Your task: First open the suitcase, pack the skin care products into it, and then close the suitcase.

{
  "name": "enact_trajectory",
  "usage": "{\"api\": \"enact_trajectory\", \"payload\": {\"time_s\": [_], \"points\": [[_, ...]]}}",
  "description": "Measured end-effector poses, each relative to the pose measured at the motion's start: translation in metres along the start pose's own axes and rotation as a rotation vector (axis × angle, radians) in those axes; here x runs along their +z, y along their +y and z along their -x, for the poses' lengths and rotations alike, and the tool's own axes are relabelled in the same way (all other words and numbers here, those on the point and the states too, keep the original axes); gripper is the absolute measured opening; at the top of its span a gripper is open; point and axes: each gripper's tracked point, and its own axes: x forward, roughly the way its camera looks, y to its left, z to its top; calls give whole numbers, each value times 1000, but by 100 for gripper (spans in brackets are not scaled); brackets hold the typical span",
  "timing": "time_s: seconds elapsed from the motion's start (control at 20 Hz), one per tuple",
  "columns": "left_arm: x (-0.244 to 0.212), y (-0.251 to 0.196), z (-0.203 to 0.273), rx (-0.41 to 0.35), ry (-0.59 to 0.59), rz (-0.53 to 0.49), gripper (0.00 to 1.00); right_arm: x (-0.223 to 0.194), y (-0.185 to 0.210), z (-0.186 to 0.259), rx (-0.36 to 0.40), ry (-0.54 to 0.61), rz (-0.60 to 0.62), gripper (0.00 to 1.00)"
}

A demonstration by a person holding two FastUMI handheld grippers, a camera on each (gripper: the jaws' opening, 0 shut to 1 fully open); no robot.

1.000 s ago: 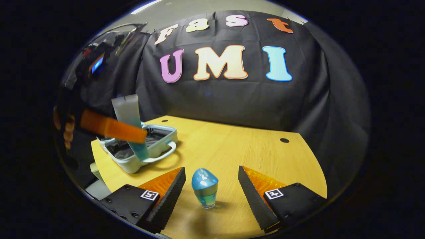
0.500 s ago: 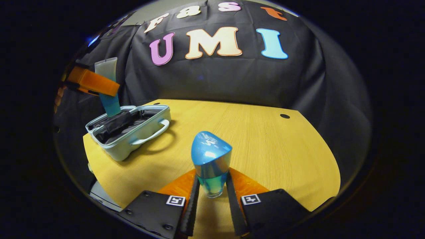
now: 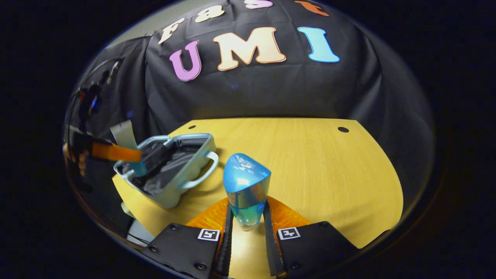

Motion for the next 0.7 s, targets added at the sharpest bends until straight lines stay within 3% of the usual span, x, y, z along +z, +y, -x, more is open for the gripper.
{"api": "enact_trajectory", "payload": {"time_s": [0.55, 0.7], "points": [[-55, 51, -78, -77, 242, 13, 19, 30, 124, -6, 90, 42, -44, 40], [-43, 51, -93, -148, 200, 11, 22, 25, 152, -19, 85, 75, -45, 40]]}}
